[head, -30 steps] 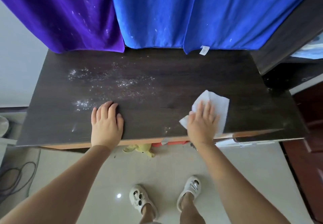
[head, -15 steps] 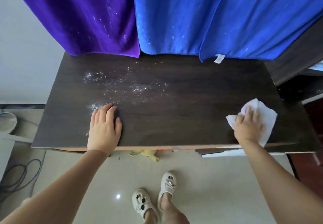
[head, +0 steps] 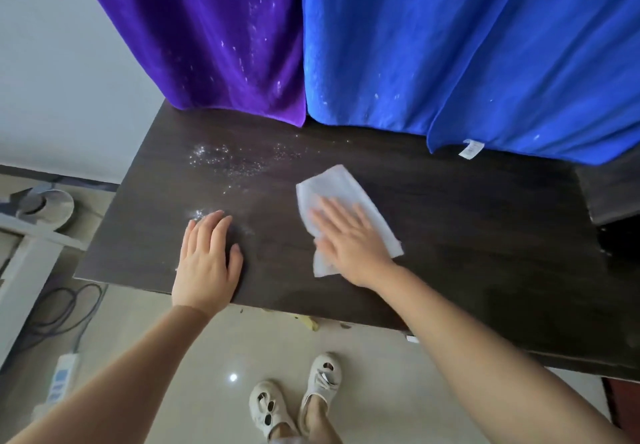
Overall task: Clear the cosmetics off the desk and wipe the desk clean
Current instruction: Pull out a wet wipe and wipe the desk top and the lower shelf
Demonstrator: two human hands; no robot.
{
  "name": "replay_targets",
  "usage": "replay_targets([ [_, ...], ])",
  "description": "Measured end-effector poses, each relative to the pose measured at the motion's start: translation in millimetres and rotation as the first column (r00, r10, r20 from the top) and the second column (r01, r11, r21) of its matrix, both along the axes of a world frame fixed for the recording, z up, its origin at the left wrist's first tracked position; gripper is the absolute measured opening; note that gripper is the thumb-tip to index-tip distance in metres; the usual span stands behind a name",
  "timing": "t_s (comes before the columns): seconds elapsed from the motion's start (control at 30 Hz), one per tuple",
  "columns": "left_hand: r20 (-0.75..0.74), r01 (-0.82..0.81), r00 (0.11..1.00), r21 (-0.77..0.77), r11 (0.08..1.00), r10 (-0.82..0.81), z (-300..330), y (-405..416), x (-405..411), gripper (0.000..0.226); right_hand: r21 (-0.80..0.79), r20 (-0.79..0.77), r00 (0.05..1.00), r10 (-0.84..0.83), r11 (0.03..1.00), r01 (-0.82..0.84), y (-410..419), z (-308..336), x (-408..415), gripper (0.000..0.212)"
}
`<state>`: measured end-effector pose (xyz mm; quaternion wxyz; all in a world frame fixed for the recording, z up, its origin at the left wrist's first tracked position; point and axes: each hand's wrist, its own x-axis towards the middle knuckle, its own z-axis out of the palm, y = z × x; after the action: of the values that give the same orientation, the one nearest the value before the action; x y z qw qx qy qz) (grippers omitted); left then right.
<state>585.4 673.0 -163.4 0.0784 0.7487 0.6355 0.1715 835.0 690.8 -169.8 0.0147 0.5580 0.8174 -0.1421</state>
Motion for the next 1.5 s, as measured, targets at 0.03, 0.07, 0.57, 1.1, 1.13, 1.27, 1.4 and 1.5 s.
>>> replay_targets([
  [0.03, -0.007, 0.001, 1.0, -0.002, 1.0, -0.001, 1.3, 0.0, 0.9, 0.046, 0.027, 0.013, 0.98, -0.197, 0.98, 0.197, 1.0, -2.3, 35.9, 0.073],
  [0.07, -0.011, 0.002, 1.0, -0.01, 1.0, -0.002, 2.0, -0.2, 1.3, 0.045, 0.069, 0.022, 0.911, -0.412, 0.91, 0.409, 3.4, -5.5, 72.2, 0.074],
  [0.57, -0.021, -0.011, 1.0, -0.054, 0.998, 0.01, 0.0, 1.2, 1.3, 0.046, -0.032, 0.014, 0.988, 0.155, 0.987, -0.155, 104.5, 9.2, -83.9, 0.055],
  [1.1, 0.278, 0.118, 0.954, -0.022, 0.993, -0.108, 4.0, 7.1, -19.8, 0.035, 0.049, 0.023, 0.747, -0.664, 0.747, 0.663, 126.1, -12.3, -85.7, 0.055],
  [1.13, 0.308, 0.115, 0.945, -0.008, 0.993, -0.107, 7.0, 10.0, -28.9, 0.036, 0.036, 0.016, 0.781, -0.625, 0.781, 0.624, 132.7, -7.9, -126.8, 0.056],
  [1.27, 0.298, -0.012, 0.954, -0.013, 1.0, 0.016, 11.5, 36.1, -97.5, 0.041, -0.004, -0.016, 0.987, -0.162, 0.987, 0.162, 134.3, 1.8, -246.0, 0.055],
  [1.4, 0.313, -0.165, 0.925, -0.181, 0.97, 0.216, 10.0, 56.7, -151.3, 0.045, -0.018, -0.041, 0.999, 0.0, 1.0, -0.001, 125.7, 7.9, -206.6, 0.051],
  [1.5, 0.359, -0.164, 0.878, -0.397, 0.903, 0.318, 7.9, 59.9, -151.0, 0.046, 0.007, 0.042, 0.924, -0.381, 0.925, 0.381, 101.8, -1.8, -115.6, 0.053],
])
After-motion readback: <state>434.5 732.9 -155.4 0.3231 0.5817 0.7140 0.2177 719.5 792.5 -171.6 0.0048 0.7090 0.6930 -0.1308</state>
